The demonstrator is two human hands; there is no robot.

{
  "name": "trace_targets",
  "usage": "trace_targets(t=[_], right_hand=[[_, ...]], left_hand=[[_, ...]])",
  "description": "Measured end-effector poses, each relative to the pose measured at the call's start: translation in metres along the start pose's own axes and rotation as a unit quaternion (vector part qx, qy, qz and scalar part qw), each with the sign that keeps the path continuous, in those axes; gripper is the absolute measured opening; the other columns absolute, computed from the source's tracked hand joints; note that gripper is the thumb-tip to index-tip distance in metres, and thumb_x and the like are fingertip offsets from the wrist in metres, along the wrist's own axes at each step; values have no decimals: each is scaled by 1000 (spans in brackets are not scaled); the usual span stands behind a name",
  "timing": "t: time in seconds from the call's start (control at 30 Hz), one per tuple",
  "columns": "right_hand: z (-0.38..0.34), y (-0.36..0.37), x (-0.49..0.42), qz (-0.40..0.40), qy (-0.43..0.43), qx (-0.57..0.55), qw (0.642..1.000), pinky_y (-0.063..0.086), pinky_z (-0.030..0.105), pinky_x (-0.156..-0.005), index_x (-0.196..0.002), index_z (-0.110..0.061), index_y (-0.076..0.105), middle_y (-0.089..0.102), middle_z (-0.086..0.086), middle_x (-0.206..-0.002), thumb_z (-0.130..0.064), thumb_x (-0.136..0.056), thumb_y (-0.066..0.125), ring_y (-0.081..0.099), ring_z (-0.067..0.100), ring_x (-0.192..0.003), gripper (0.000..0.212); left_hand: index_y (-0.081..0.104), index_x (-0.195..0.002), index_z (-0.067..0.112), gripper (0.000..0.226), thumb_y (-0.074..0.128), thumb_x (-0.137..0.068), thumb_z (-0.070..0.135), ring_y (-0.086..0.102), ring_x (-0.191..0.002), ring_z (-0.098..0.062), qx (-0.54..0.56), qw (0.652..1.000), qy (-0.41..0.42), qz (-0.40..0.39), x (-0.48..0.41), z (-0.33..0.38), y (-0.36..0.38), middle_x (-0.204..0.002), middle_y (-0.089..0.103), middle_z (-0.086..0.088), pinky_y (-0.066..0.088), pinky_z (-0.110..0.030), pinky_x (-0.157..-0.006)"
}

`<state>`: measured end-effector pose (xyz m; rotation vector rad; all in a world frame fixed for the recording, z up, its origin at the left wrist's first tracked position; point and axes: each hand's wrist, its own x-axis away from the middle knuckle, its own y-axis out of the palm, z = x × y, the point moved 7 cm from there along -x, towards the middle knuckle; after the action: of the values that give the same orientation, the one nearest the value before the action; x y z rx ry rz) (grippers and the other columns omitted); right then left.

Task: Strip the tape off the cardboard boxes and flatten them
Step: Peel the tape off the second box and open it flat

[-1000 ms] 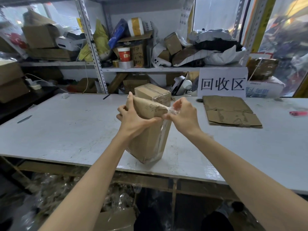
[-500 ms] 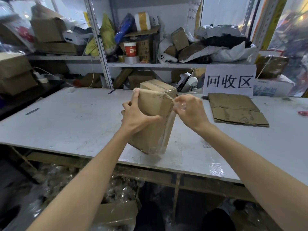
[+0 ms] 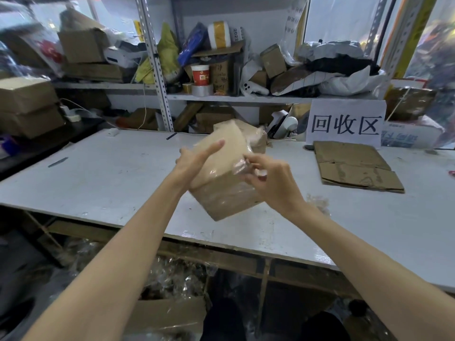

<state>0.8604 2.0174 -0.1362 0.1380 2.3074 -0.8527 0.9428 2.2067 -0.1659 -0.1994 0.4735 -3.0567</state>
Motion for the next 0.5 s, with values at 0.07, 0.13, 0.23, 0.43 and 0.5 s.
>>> trace_targets(t=[0.07, 0.13, 0.23, 0.43, 0.5], right_hand=[[15, -11, -9, 44, 97, -52, 993, 59, 39, -73, -122, -15, 60, 70, 0, -91, -19, -82, 74, 68, 14, -77, 43], [29, -15, -14, 55, 176, -96, 978, 60, 41, -67, -126, -23, 55, 68, 1, -87, -23, -85, 70, 68, 17, -75, 43], [40, -4, -14, 7, 244, -165, 956, 59, 35, -54, -131, -31, 54, 64, 11, -96, -16, -93, 59, 66, 25, -76, 42], [50, 5, -11, -43, 258, -162, 952, 60, 34, -74, -116, -20, 63, 64, 10, -101, -24, -89, 66, 65, 21, -90, 28], [47, -3, -12, -19, 217, -99, 971, 54, 20, -73, -114, -24, 64, 64, -5, -97, -27, -88, 67, 62, 8, -87, 27]], left_hand=[[31, -147, 5, 114, 77, -62, 66, 52, -126, -27, 23, 996, 65, -51, 2, 13, -2, -146, 44, -16, 45, -44, -106], [45, -138, 13, 94, 82, -62, 53, 62, -111, -16, 42, 990, 112, -81, 5, 23, -8, -129, 57, -7, 54, -29, -90], [55, -125, 24, 80, 93, -56, 41, 61, -108, -16, -41, 979, 177, -88, 11, 30, -6, -117, 59, 4, 58, -26, -76], [55, -125, 19, 64, 80, -74, 49, 54, -110, -19, -179, 954, 212, 117, 7, 34, -16, -126, 54, -7, 52, -40, -95], [56, -125, 19, 62, 78, -76, 50, 56, -107, -16, -180, 949, 238, 105, 10, 32, -9, -124, 58, -4, 53, -37, -93]])
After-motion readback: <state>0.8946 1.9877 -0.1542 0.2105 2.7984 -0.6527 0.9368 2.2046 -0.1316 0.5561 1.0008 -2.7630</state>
